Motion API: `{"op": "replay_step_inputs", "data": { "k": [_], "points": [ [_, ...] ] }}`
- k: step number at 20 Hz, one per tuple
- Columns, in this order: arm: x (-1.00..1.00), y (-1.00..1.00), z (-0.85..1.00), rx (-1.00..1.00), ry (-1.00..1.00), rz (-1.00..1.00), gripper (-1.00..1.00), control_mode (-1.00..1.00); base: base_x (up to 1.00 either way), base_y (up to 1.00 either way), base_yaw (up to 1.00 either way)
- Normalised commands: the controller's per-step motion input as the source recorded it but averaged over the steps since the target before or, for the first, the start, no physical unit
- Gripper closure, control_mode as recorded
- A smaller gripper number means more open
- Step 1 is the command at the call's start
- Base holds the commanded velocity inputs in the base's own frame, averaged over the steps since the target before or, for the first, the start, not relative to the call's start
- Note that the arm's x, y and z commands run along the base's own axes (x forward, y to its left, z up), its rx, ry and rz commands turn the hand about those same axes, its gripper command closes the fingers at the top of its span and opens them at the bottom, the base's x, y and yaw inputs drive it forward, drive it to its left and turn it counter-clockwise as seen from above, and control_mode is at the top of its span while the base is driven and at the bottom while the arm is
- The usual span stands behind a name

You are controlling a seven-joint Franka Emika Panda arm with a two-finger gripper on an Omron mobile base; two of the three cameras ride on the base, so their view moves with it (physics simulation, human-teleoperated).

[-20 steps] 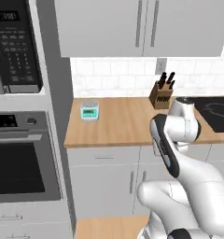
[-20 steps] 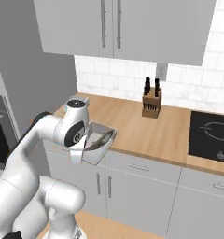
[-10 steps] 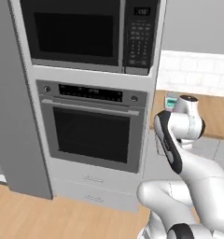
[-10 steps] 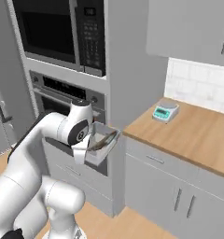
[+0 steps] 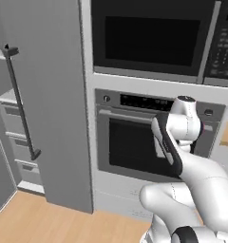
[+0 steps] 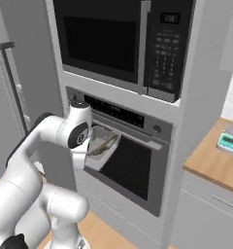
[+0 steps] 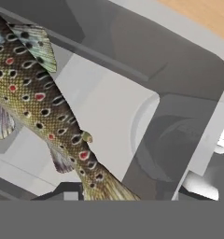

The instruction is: Take the meat container that has the fish and place it on the second highest rack of the freezer. Then take the vegetable container that has the corn and avocado and place it on the highest rack of the freezer.

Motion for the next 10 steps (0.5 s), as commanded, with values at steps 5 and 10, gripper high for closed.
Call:
{"op": "replay_step_inputs", "data": {
  "k": [5,10],
  "points": [
    [0.0,0.0,0.0,0.0,0.0,0.0,1.0,1.0,-0.02,1.0,0.37],
    [0.0,0.0,0.0,0.0,0.0,0.0,1.0,1.0,0.05,1.0,0.31]
  ]
}}
